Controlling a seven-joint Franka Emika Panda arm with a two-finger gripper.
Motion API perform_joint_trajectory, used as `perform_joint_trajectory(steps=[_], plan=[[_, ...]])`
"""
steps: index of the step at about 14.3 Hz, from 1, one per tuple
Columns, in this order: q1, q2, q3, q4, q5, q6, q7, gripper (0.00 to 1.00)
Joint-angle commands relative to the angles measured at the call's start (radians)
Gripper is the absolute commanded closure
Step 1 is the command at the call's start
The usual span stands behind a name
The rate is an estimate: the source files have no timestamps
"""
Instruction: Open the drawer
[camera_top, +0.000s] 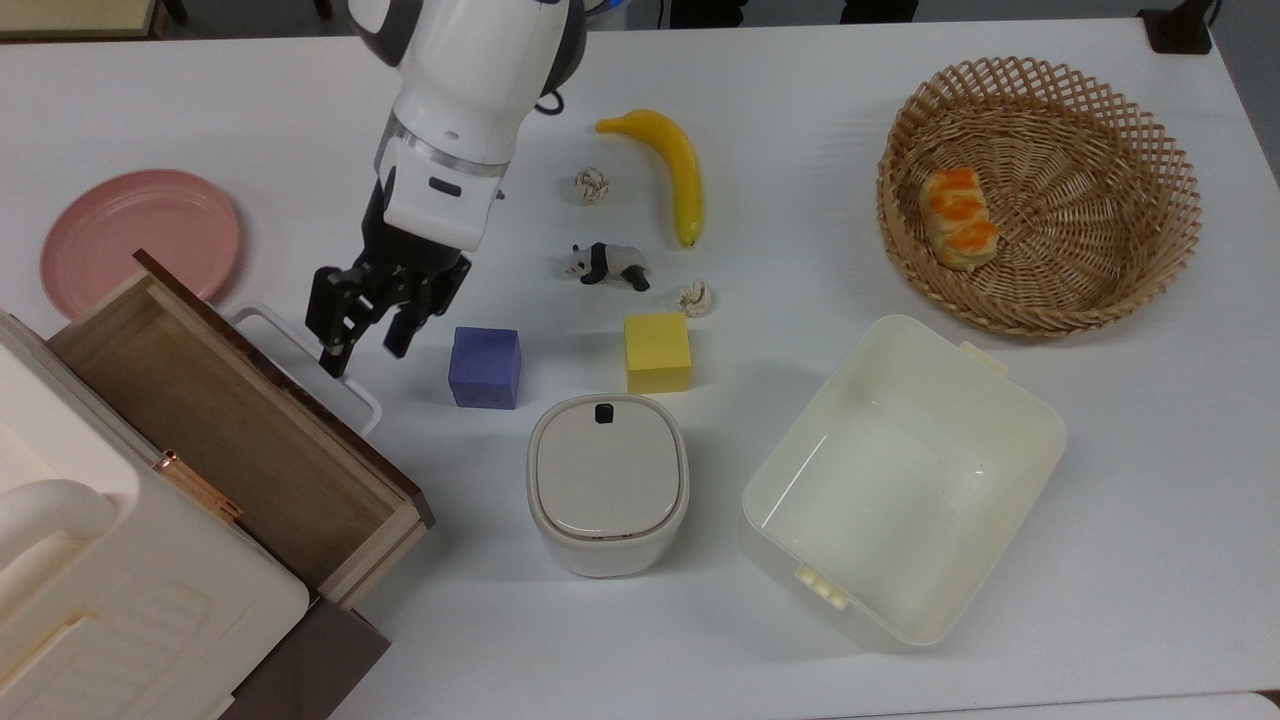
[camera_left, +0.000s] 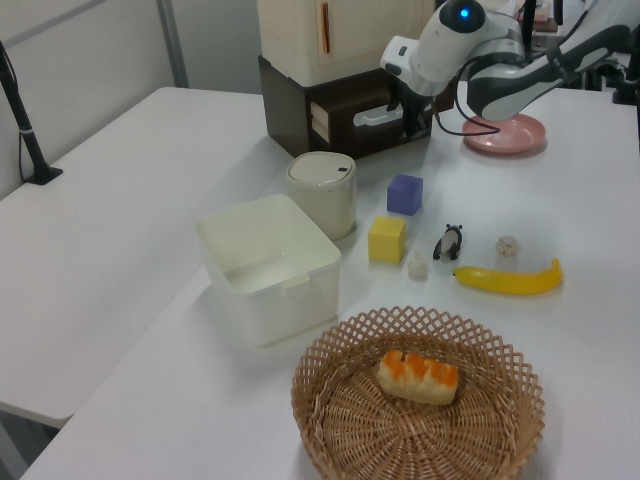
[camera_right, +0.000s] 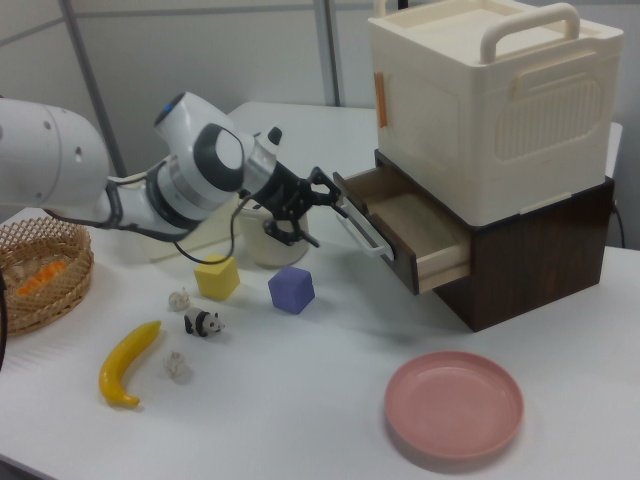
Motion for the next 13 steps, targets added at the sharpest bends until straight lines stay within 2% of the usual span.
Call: perform_joint_trajectory(steps=[1, 2, 4, 8, 11, 13], plan=[[0.007, -0.084, 0.081, -0.003, 0.134, -0.206, 0.021, 0.03], [0.007, -0.091, 0.121, 0.042, 0.23, -0.312, 0.025, 0.0], [0.007, -0.098, 0.161, 0.104, 0.334, -0.471, 0.025, 0.0], [0.008, -0.171, 0.175, 0.164, 0.562, -0.679, 0.053, 0.0], [0.007, -0.268, 0.173, 0.164, 0.661, -0.806, 0.214, 0.0], [0.007, -0.308, 0.169, 0.164, 0.704, -0.88, 0.251, 0.0]])
